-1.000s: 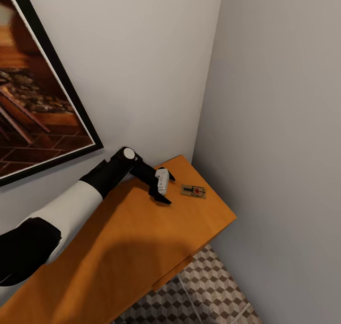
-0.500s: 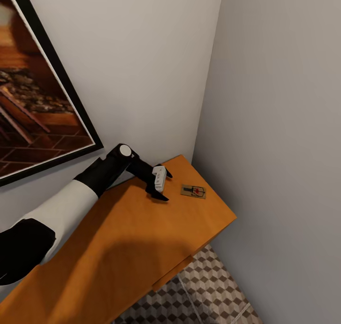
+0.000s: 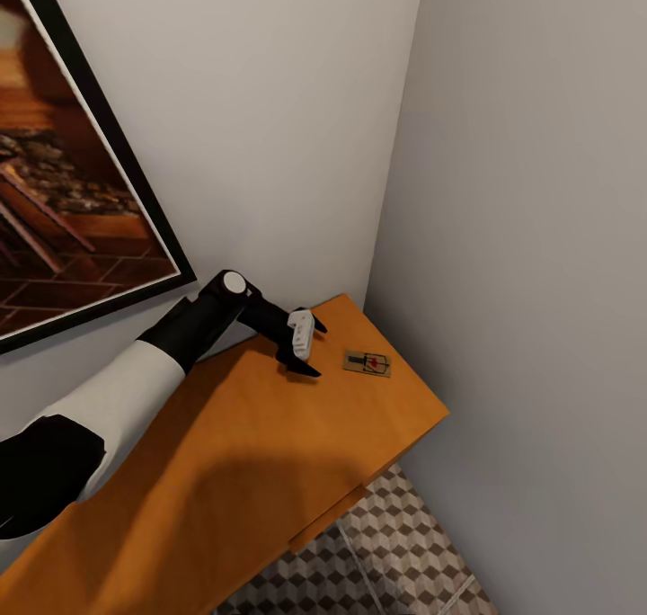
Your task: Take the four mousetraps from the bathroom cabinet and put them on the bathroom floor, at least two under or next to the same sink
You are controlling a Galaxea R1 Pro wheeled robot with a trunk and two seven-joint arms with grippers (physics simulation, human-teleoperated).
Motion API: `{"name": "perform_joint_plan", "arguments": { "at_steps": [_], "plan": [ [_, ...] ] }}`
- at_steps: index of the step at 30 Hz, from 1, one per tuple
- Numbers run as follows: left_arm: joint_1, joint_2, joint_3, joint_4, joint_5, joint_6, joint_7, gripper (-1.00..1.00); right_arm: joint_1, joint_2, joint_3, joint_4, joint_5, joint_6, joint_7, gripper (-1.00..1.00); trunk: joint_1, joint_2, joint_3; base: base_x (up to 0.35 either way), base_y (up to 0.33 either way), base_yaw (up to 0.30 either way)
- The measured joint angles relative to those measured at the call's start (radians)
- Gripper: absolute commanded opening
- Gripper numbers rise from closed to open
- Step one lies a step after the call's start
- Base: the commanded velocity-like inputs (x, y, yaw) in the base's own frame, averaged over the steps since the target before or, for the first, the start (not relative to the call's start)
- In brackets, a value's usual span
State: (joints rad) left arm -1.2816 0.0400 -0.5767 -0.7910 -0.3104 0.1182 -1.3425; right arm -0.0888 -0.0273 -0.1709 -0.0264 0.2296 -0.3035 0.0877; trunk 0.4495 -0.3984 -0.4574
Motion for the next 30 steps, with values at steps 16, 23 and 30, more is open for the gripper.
{"name": "perform_joint_plan", "arguments": {
  "at_steps": [16, 23, 30],
  "plan": [
    [0.0, -0.002, 0.005, 0.001, -0.001, 0.015, 0.004, 1.0, 0.0, 0.0, 0.0, 0.0, 0.0, 0.0, 0.0, 1.0, 0.0, 0.0, 0.0, 0.0, 0.0, 0.0],
    [0.0, -0.006, 0.006, 0.001, 0.0, 0.042, 0.006, 1.0, 0.0, 0.001, 0.0, 0.0, 0.0, 0.0, 0.0, 1.0, 0.0, 0.0, 0.0, 0.0, 0.0, 0.0],
    [0.0, -0.035, 0.006, 0.013, 0.0, 0.044, 0.01, 1.0, 0.0, 0.002, 0.0, 0.0, 0.0, 0.0, 0.0, 1.0, 0.0, 0.0, 0.0, 0.0, 0.0, 0.0]
  ]
}}
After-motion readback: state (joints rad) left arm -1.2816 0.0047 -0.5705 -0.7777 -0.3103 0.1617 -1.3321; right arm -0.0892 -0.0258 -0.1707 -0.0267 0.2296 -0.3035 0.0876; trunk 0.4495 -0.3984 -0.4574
